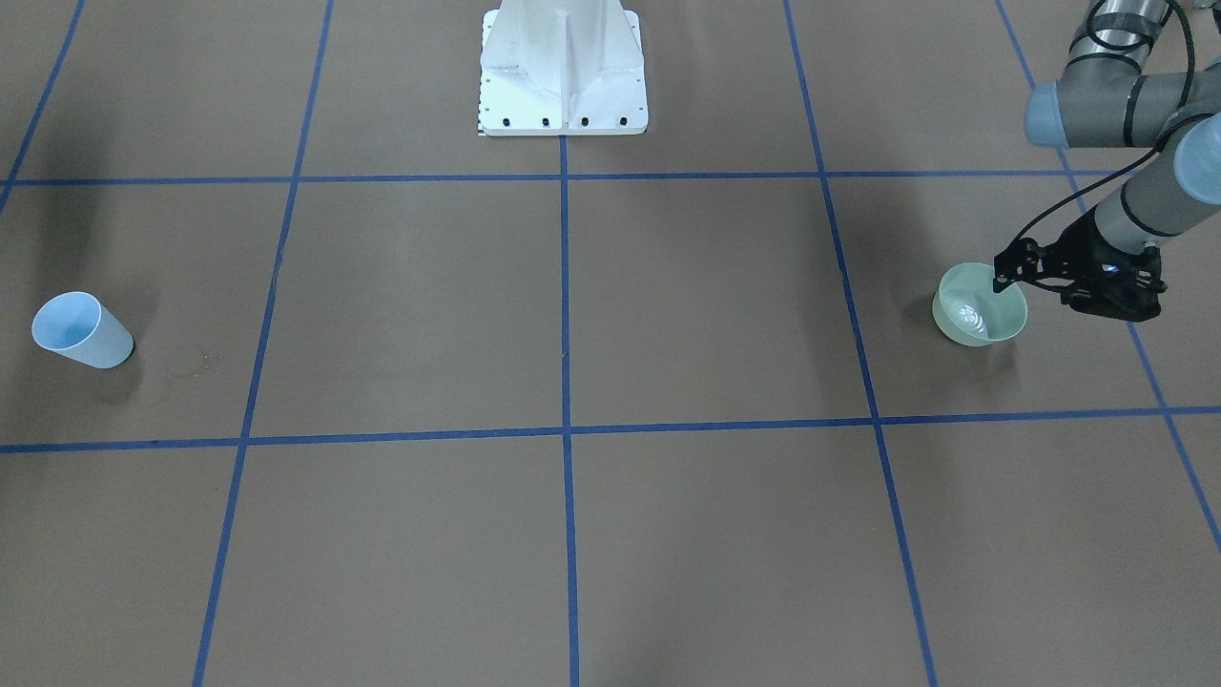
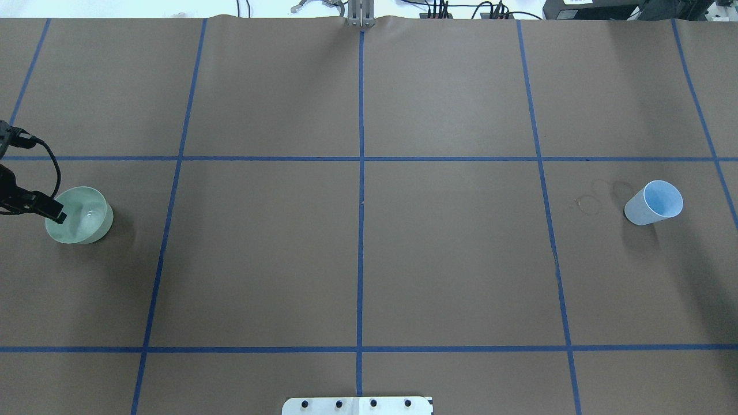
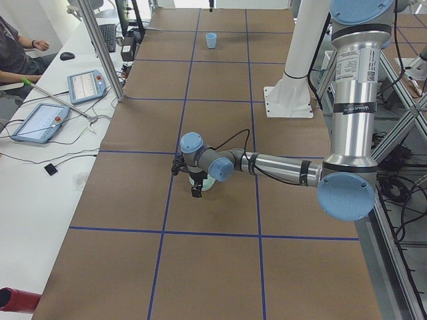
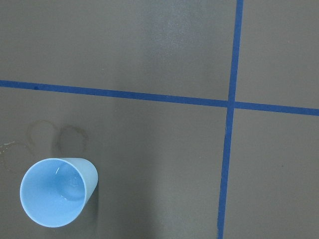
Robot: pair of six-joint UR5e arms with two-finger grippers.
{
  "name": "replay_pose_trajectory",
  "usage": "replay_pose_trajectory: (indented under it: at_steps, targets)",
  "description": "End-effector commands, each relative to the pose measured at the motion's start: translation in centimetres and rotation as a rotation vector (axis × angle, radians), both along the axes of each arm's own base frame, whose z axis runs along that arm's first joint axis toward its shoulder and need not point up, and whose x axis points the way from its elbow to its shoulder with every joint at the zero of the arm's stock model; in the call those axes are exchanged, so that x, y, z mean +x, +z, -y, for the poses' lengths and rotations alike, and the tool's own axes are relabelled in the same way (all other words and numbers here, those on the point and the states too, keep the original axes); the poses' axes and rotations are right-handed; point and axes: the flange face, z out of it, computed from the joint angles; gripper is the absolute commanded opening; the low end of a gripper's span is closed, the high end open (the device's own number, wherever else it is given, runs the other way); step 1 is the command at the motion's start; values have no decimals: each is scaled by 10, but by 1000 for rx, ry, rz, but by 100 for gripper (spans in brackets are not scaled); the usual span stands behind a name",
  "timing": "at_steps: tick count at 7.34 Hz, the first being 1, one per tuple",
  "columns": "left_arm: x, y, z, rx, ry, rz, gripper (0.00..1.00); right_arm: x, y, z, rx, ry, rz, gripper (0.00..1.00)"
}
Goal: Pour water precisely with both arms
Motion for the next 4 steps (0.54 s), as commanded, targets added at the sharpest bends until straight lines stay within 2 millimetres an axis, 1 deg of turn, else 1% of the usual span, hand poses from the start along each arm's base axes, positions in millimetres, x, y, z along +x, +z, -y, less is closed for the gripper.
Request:
replay_pose_trajectory:
  at_steps: [1,2,3,4]
  targets:
    - [12,3,1,-64,-46,5,99,0,0,0,0,-2,1,100]
    - [16,1,3,-63,-42,4,99,0,0,0,0,-2,2,100]
    - [21,2,7,-72,-40,3,69,0,0,0,0,-1,0,100]
    - [21,5,6,-79,-39,5,10,1,2,-1,-3,0,1,100]
